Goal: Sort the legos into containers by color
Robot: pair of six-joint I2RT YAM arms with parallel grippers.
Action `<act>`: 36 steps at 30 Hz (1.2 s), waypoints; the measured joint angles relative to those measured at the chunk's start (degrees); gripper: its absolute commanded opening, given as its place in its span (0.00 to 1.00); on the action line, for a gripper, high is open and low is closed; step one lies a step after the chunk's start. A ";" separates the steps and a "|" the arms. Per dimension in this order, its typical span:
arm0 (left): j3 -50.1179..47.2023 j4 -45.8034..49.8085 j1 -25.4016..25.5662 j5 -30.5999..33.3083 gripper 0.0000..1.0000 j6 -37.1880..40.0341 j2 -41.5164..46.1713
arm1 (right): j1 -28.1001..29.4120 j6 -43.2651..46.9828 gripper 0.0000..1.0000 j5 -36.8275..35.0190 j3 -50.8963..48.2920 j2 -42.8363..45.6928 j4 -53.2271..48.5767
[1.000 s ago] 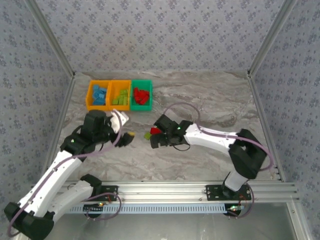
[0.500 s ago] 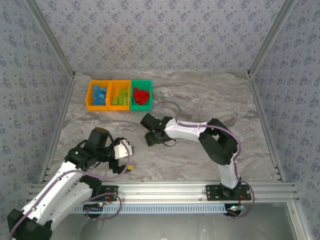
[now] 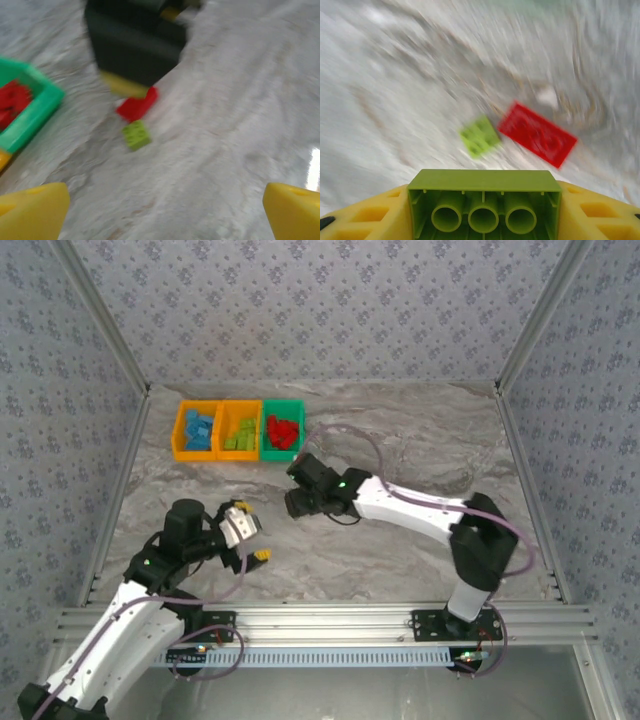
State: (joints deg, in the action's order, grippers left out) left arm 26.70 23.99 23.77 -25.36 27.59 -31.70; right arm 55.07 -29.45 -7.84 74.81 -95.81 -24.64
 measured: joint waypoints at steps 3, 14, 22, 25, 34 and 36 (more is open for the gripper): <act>0.07 -5.25 -4.72 4.52 0.99 -9.22 -0.63 | -1.36 2.05 0.54 1.73 0.31 2.40 9.53; 3.61 -10.47 -10.27 6.60 0.99 -22.32 -1.73 | -9.46 10.19 0.52 10.93 19.89 -23.32 26.32; 4.42 -10.54 -10.27 6.75 0.99 -22.29 -3.39 | -10.71 16.02 0.57 12.13 39.93 -37.18 19.02; 4.76 -10.49 -10.27 6.78 0.99 -22.32 -4.87 | -11.06 17.51 0.61 12.41 49.62 -42.86 14.82; 7.52 -8.02 -10.27 8.04 0.99 -21.22 -6.43 | -11.85 19.91 0.86 12.57 80.52 -58.12 -3.65; 7.76 -7.41 -10.27 8.33 0.99 -20.98 -6.78 | -11.87 20.55 0.87 12.39 83.23 -58.49 -7.91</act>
State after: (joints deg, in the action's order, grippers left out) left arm 34.46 16.58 13.50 -17.04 6.61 -38.48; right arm 43.20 -8.91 4.56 158.04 -154.30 -32.56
